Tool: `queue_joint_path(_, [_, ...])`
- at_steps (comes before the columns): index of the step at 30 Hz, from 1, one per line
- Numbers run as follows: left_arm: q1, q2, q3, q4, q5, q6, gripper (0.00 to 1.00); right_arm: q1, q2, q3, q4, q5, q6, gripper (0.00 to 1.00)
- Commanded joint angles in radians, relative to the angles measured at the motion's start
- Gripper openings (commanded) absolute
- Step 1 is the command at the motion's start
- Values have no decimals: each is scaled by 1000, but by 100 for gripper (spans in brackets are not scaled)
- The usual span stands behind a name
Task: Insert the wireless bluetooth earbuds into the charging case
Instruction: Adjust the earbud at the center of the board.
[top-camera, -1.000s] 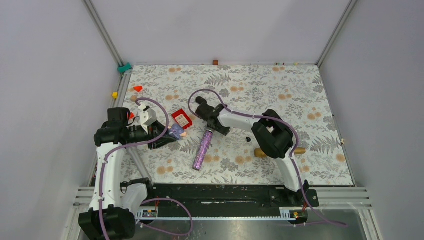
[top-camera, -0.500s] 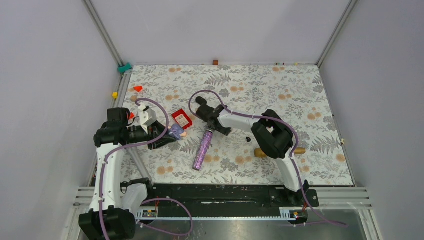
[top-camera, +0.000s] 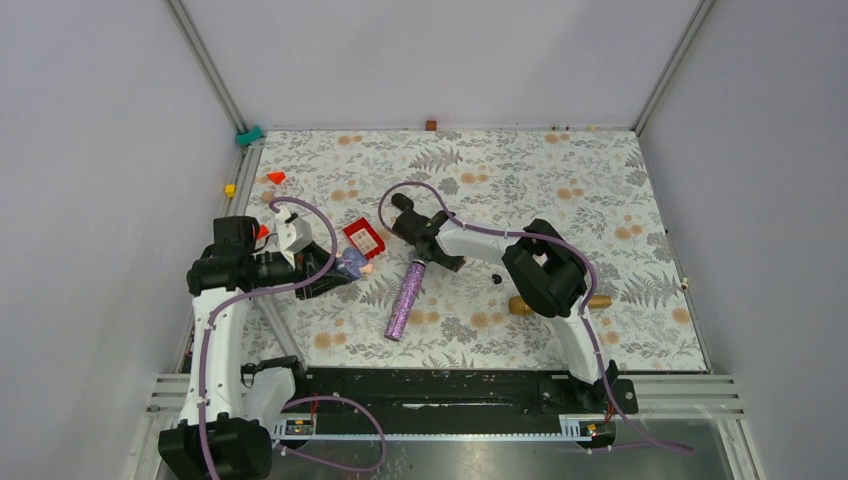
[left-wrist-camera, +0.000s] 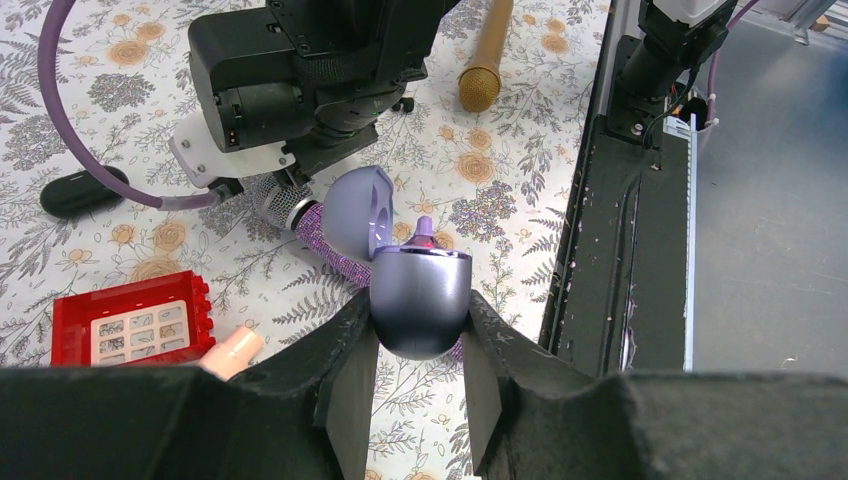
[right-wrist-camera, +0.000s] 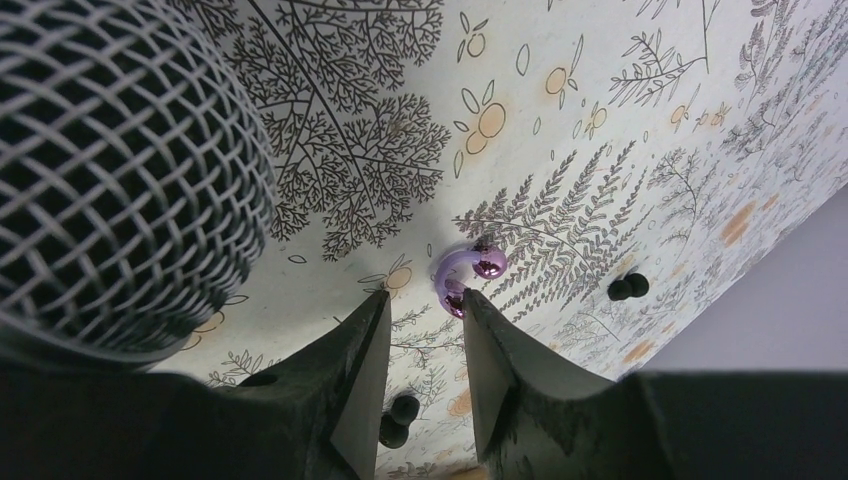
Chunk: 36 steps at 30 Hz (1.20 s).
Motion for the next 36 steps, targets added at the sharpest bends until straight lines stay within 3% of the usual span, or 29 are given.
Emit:
queue_joint_path(1, [7,-16,15,16,57,24,0,5,-16,-25,-14,0,4,40])
queue_joint_path(20, [10,-20,15,16,59,22,0,-46,-13,-50,12,21,-35,36])
queue_joint_path(36, [13,-23,14,16,64,22,0,-60,-53,-130,173,114,-162,15])
